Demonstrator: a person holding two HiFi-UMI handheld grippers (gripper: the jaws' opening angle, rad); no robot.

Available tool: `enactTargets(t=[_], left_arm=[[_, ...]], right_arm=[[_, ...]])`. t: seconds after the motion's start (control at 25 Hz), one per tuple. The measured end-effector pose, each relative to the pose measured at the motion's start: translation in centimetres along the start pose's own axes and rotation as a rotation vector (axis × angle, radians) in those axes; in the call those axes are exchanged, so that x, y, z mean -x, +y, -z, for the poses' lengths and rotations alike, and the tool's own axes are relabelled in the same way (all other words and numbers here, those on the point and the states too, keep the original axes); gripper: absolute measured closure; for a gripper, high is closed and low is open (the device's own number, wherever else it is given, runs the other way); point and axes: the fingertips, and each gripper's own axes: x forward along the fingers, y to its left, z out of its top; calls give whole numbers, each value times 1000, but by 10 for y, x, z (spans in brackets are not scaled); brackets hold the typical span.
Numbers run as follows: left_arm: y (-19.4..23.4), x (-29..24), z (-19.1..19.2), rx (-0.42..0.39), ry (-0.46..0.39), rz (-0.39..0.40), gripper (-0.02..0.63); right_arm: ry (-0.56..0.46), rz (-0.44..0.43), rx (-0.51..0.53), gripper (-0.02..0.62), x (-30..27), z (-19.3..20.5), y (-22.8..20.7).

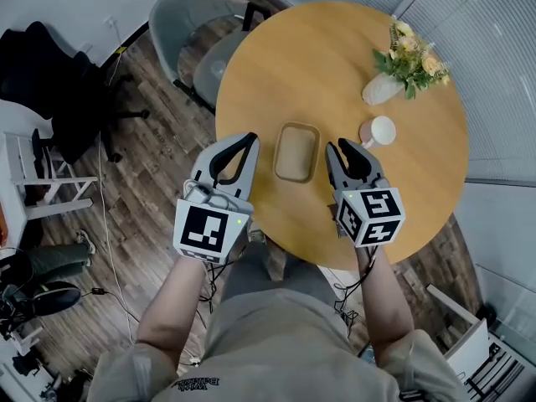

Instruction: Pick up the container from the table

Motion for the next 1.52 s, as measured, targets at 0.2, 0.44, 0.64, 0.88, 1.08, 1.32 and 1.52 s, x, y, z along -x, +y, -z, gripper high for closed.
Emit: enactTargets(t=[0.2, 0.44, 0.64, 0.88, 1.08, 1.32, 1.52], left_arm=[[0, -14, 33, 18, 50, 11, 586], [-1, -23, 73, 44, 112, 28, 586], [-2, -28, 102, 71, 152, 31, 586], [-6, -28, 129, 96, 188, 41, 586], [-17, -31, 152, 112, 228, 56, 586], [-22, -26, 164, 122, 248, 56, 586], [-25, -22, 165, 122, 251, 55, 586]], right_arm=[[88, 18, -11, 520, -22, 40, -10], [195, 35, -32, 520, -41, 90, -17], [266, 43, -80, 504, -55, 128, -24], [331, 69, -95, 466, -72, 161, -34], [383, 61, -114, 466, -78, 186, -35], [429, 50, -104, 476, -80, 207, -27], [430, 71, -132, 545, -75, 206, -28]])
